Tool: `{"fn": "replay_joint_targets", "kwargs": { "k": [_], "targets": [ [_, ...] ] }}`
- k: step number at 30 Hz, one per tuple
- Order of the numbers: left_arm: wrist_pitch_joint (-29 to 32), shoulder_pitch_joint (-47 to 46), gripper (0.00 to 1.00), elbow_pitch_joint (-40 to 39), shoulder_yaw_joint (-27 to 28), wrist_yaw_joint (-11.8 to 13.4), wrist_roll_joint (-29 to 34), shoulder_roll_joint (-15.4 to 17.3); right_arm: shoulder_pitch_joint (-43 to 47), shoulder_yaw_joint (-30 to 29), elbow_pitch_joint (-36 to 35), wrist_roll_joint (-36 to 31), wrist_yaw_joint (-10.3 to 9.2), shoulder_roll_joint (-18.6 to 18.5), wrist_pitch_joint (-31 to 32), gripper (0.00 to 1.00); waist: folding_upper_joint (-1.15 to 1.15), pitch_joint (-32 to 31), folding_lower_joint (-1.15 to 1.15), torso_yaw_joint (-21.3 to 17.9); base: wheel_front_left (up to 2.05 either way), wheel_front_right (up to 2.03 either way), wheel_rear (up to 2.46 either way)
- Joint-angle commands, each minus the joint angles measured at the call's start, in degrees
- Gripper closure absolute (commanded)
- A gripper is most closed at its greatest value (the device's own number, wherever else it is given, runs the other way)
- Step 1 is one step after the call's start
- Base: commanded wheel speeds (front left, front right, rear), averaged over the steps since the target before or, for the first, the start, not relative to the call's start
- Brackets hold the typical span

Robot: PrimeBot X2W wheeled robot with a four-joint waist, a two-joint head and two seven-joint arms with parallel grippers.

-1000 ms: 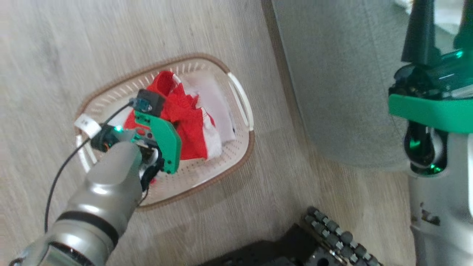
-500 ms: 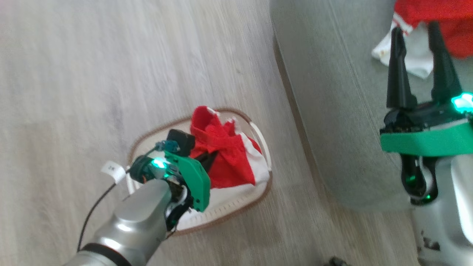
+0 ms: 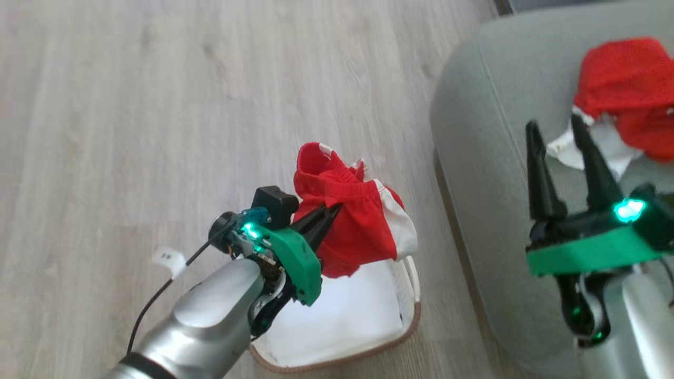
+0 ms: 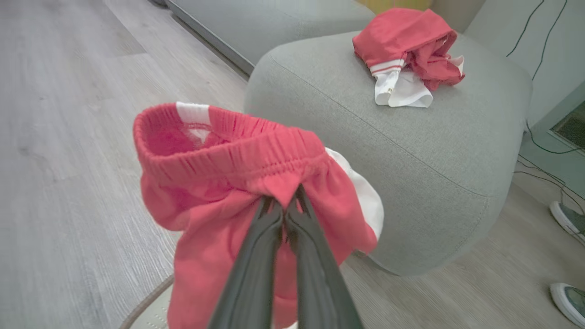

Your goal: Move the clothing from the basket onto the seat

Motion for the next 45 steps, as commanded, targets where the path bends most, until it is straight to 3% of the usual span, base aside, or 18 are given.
{"fn": "replay_joint_targets", "kwargs": {
  "k": [1,21,31,45],
  "targets": [
    [-1.0,-1.3,1.00,-2.6,1.8,0.7,0.4,1.6,0.0,1.4,-1.8,0.6,-0.01,0.0,0.4,0.00,-0.01,-2.9,0.01,1.8,0.00,0.00,0.00],
    [4.9,-4.8,1.00,-28.8,8.2,9.4,-1.2,11.7,5.7,7.2,-2.5,1.8,-0.01,0.7,2.6,0.00,-0.01,-6.7,0.01,3.4,0.00,0.00,0.00],
    [5.8,-4.0,1.00,-32.4,8.1,11.0,-1.4,12.5,5.2,9.7,-2.0,2.5,-0.01,-0.4,3.5,0.00,-0.01,-6.5,0.01,3.7,0.00,0.00,0.00],
    [6.4,-4.1,1.00,-33.7,6.2,10.5,-1.2,11.0,-1.6,18.0,3.7,7.3,-0.01,-4.8,7.8,0.00,-0.01,-7.2,0.01,6.0,0.00,0.00,0.00]
  ]
}}
